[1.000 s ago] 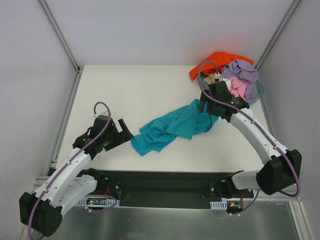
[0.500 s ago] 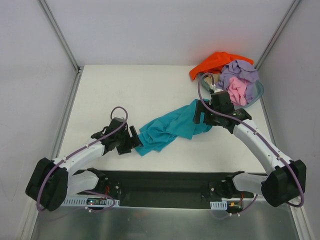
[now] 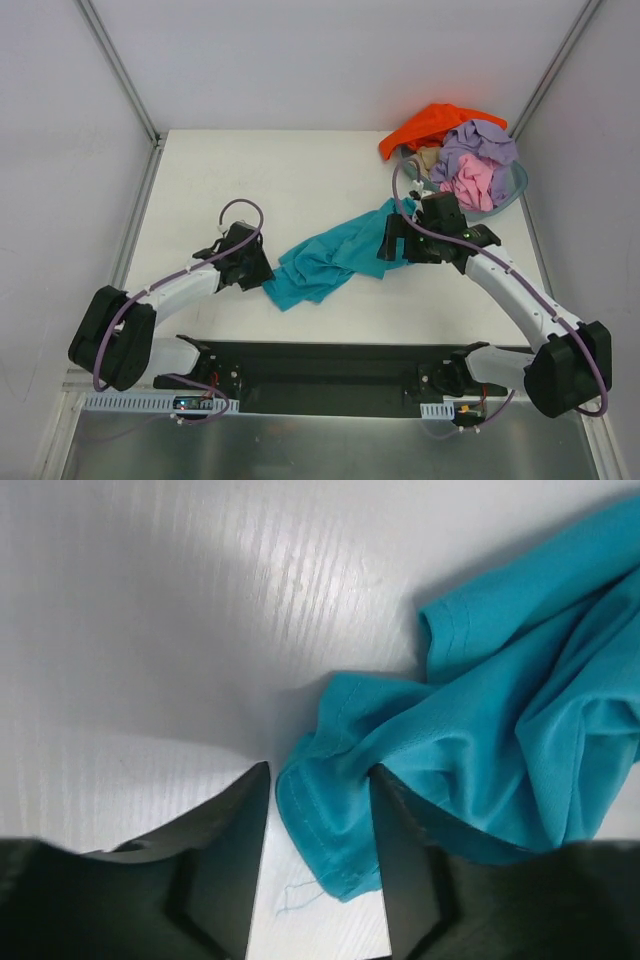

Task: Fold and stack the t-shirts
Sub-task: Flatten out the tshirt

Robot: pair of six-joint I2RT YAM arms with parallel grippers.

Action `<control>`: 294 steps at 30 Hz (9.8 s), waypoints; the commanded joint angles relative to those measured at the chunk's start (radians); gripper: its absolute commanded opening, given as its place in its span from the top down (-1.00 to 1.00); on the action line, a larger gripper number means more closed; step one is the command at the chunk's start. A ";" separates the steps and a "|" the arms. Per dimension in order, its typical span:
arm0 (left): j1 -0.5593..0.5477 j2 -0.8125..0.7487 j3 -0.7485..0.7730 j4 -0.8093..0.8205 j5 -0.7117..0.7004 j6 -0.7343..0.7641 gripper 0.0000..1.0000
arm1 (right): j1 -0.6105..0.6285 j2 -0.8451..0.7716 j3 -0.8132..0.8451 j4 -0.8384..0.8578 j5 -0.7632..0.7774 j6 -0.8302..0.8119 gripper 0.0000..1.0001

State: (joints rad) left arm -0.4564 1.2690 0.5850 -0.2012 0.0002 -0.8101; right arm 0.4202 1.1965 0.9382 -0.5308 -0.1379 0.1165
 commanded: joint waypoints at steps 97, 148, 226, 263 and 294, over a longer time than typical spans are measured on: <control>0.009 -0.438 0.804 -0.035 -0.098 0.543 1.00 | 0.160 -0.299 0.728 0.235 0.618 -0.584 0.99; 0.331 0.699 0.797 -0.038 0.290 0.390 0.09 | -0.175 0.568 0.508 0.252 0.377 -0.224 0.99; 0.334 0.131 0.638 -0.112 0.245 0.399 1.00 | -0.182 0.124 0.479 0.246 0.396 -0.390 0.99; 0.337 0.510 0.536 -0.095 0.411 0.440 -0.03 | -0.210 0.359 0.442 0.172 0.400 -0.284 0.99; 0.335 0.517 0.487 -0.069 0.356 0.347 0.57 | -0.212 0.342 0.438 0.150 0.414 -0.287 0.99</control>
State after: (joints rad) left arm -0.1234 1.7794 1.0561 -0.2695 0.3824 -0.4541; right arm 0.2161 1.5661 1.3415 -0.3801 0.2569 -0.1829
